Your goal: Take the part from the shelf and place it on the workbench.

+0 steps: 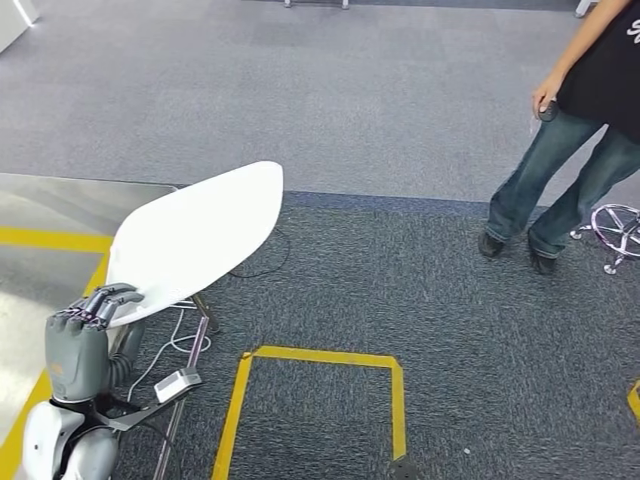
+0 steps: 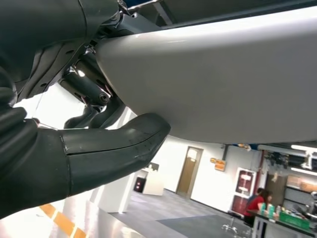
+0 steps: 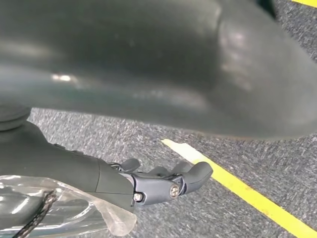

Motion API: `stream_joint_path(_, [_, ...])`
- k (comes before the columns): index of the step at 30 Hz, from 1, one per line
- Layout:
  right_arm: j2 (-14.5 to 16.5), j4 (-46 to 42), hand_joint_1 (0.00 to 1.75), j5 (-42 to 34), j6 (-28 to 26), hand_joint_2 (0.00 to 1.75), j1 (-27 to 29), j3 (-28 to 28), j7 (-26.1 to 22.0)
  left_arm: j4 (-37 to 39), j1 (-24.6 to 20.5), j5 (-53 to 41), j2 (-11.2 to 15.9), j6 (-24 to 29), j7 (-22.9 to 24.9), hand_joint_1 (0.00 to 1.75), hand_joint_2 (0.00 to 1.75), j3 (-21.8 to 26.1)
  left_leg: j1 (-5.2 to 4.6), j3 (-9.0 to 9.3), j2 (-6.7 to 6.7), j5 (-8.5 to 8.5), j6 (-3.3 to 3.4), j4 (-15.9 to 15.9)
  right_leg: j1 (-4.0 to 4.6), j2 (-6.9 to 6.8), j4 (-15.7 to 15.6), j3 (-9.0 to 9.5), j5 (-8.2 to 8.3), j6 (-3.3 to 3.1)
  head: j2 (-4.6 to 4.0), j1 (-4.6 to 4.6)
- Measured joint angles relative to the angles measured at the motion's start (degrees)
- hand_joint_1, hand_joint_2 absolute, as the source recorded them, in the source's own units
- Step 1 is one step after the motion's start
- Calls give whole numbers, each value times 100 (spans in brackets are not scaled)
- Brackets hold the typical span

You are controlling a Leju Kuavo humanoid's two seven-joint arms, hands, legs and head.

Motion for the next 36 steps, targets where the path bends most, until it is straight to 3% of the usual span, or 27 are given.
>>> stream_joint_path(2, [-5,1,0,-1,-2,0,15,0,1,0,17,0,-1,-1,-1,175,175,0,5,2,50,-18,-11,12,-16,-9,424,-249,-61,38,0,0])
stream_joint_path(3, [-6,2,0,-1,-3,0,21,0,1,0,21,0,-1,-1,0,175,175,0,13,3,72,-32,-30,27,-26,-24,328,-224,60,54,0,1])
stream_joint_path(6, [-7,3,0,-1,-4,0,9,0,2,0,21,0,1,-1,1,175,175,0,38,-4,141,-127,-139,149,-50,-178,-726,279,555,78,0,2])
stream_joint_path(8, [-5,3,0,-1,-4,0,-5,0,3,0,22,1,3,-1,1,175,175,-1,22,-17,174,-173,-210,220,-33,-205,-1023,443,604,5,0,-4])
stream_joint_path(10, [-7,4,0,-2,-7,0,-2,0,3,0,23,1,4,-1,0,175,175,-3,21,-13,207,-181,-250,230,-19,-135,-1011,440,608,-94,0,-8])
stream_joint_path(12, [-12,7,0,-3,-11,0,4,-2,4,0,23,1,7,-1,0,175,175,-4,45,-55,172,-303,-296,363,-24,-86,-1020,440,620,-165,0,-9])
stream_joint_path(13, [-13,8,0,-3,-12,0,3,-3,4,0,23,3,10,-1,1,175,175,-4,55,-140,129,-445,-320,575,-30,-61,-1026,442,628,-194,0,-12])
stream_joint_path(15, [-14,9,0,-1,-8,0,1,-4,3,0,34,6,14,-1,1,175,175,-4,62,-469,42,-825,-344,1327,-22,-3,-1027,440,629,-228,0,-13])
stream_joint_path(17, [-13,9,0,-1,-7,0,8,-4,2,0,57,7,16,-1,1,175,175,-4,61,-727,15,-976,-334,1872,-10,67,-1026,439,628,-237,0,-13])
stream_joint_path(18, [-14,9,0,-1,-7,0,10,-4,1,0,64,7,16,-1,1,175,175,-4,61,-717,9,-881,-316,1833,-5,108,-1026,441,627,-239,0,-13])
stream_joint_path(19, [-14,9,0,-2,-8,0,11,-4,1,0,68,7,16,-1,1,175,175,-4,59,-612,-3,-698,-292,1593,-2,151,-1026,448,627,-239,0,-12])
stream_joint_path(21, [-13,9,0,-2,-8,0,5,-4,1,0,64,7,16,-1,1,175,175,-4,53,-273,-114,-300,-227,844,10,232,-1019,454,628,-229,0,-10])
stream_joint_path(22, [-13,9,0,-1,-8,0,0,-4,1,-1,57,7,16,-1,1,175,175,-4,48,-142,-174,-206,-199,548,12,266,-1013,442,633,-213,0,-12])
stream_joint_path(24, [-11,8,0,-1,-8,0,-2,-4,1,-2,49,8,16,0,1,175,175,-4,29,-48,-240,-201,-169,306,6,314,-1013,400,654,-163,0,-7])
stream_joint_path(27, [-12,8,0,-1,-9,0,11,-4,1,-4,44,9,15,0,1,175,175,-4,34,-10,-158,-163,-124,188,-10,279,-958,331,610,-80,0,-3])
stream_joint_path(29, [-13,9,0,-1,-9,0,1,-4,1,-5,47,8,13,1,1,175,175,-4,45,20,-74,-128,-78,123,-1,134,-491,94,342,-54,0,8])
stream_joint_path(31, [-13,9,0,-1,-8,0,-6,-4,1,-5,58,7,14,1,1,175,175,-4,30,17,3,-129,-55,120,4,43,225,-256,35,-35,0,13])
stream_joint_path(32, [-13,9,0,0,-7,0,-1,-4,2,-4,63,7,14,1,1,175,175,-4,24,17,42,-131,-53,121,4,27,444,-364,-12,-27,0,11])
stream_joint_path(33, [-13,9,0,1,-5,0,6,-4,4,-4,63,8,14,1,1,175,175,-4,20,17,79,-134,-52,123,4,15,471,-378,38,-22,0,13])
stream_joint_path(34, [-13,9,0,3,-4,0,12,-4,9,-4,63,9,14,1,2,175,175,-4,19,19,112,-138,-56,126,4,-3,273,-277,183,-22,0,13])
stream_joint_path(36, [-13,9,0,8,-2,0,7,-4,20,-4,60,11,15,1,5,175,175,-5,6,22,169,-161,-88,150,16,-120,-506,135,510,-35,0,15])
